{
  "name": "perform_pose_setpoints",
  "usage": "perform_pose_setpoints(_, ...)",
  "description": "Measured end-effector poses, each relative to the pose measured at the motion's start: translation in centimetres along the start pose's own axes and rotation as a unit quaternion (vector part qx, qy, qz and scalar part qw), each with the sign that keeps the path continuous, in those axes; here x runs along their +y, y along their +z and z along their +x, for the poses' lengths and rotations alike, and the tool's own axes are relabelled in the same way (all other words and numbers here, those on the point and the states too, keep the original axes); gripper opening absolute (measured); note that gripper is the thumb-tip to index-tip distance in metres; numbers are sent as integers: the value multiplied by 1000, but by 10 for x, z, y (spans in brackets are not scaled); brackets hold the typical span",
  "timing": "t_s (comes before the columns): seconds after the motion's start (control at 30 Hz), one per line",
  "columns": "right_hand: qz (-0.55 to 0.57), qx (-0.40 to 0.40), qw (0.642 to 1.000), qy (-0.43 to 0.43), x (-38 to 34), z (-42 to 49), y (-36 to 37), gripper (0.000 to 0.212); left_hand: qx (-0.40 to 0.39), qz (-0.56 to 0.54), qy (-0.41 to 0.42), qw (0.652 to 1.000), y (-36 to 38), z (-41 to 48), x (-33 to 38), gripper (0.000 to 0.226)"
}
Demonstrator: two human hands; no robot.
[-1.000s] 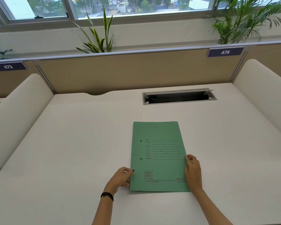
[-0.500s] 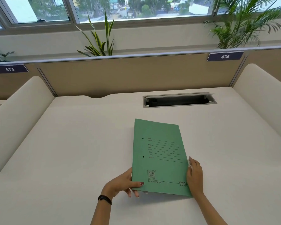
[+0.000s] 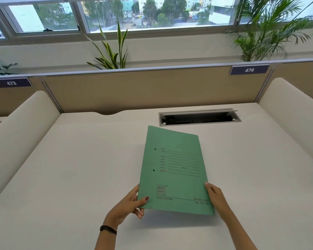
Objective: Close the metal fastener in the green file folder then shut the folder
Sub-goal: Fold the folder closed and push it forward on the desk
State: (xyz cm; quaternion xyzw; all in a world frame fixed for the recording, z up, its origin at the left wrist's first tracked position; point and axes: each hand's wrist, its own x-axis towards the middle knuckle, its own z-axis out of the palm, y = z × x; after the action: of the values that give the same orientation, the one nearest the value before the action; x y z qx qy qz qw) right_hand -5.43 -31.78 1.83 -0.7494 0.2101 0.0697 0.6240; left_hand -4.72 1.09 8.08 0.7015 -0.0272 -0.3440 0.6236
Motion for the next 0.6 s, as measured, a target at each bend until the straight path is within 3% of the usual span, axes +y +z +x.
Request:
perform_pose_setpoints(0.3,-56,-102,993,23,-15,1,35,34,126,-50,-64,989,-26,-6,-22,45)
perform_pose_setpoints(0.47,-36,-88,995,19,-19,7,66,16,230,-92,-92,964,-43,-3,-39,40)
perform_pose_setpoints(0.6,-20,-58,998,18,-26,17,87,25,302,-138,-85,939,-52,6,-43,39)
